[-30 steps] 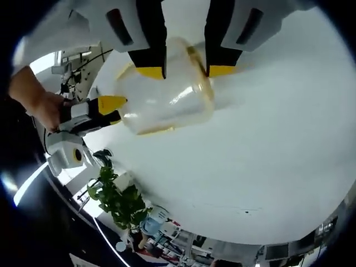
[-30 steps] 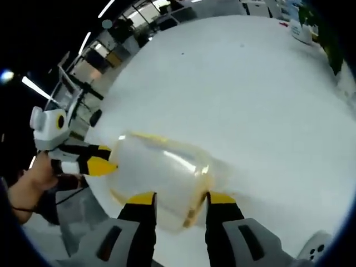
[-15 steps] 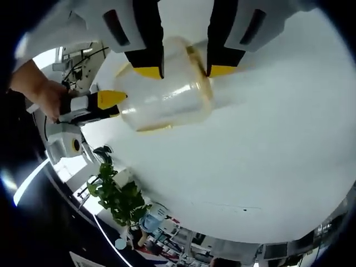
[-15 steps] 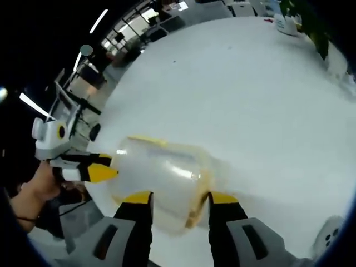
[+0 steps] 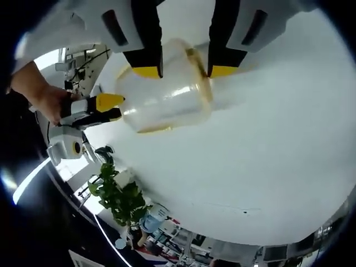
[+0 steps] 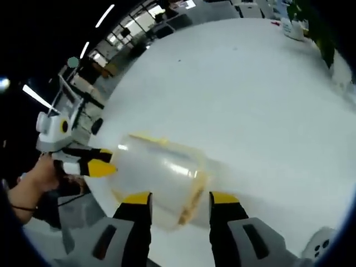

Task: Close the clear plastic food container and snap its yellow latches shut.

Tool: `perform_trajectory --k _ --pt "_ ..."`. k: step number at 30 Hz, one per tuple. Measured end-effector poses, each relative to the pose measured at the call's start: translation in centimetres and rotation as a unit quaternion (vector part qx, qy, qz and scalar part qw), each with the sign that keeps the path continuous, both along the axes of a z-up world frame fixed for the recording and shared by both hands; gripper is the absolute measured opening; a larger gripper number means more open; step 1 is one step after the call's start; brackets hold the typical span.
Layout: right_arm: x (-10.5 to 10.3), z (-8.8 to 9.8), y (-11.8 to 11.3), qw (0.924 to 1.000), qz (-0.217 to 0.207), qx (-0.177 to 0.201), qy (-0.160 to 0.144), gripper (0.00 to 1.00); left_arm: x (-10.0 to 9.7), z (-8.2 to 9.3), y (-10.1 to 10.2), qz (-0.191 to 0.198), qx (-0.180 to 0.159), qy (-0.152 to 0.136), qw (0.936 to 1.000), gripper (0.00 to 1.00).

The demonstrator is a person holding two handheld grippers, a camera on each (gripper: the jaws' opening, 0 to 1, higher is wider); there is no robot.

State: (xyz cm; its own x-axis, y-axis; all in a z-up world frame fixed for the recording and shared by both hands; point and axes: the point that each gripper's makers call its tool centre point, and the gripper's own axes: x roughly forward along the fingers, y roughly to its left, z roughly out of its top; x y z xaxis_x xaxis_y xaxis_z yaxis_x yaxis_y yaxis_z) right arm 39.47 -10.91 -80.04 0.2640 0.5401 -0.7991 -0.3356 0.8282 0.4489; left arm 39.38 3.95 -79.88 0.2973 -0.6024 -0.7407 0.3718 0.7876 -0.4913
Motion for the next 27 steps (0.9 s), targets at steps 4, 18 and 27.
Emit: perform_trajectory --k 4,18,27 --pt "0.0 0.3 0.0 0.9994 0.028 -0.014 -0.013 0.42 -0.1 0.3 0.1 -0.018 0.01 -0.009 0.9997 0.35" --pt "0.1 1.1 0.1 0.9849 0.144 -0.074 -0.06 0.39 0.6 1.4 0.8 -0.112 0.066 -0.057 0.9898 0.38" --pt "0.2 1.6 0.4 0.9655 0.222 -0.092 -0.1 0.39 0.7 1.9 0.5 -0.18 0.091 -0.083 0.9759 0.38"
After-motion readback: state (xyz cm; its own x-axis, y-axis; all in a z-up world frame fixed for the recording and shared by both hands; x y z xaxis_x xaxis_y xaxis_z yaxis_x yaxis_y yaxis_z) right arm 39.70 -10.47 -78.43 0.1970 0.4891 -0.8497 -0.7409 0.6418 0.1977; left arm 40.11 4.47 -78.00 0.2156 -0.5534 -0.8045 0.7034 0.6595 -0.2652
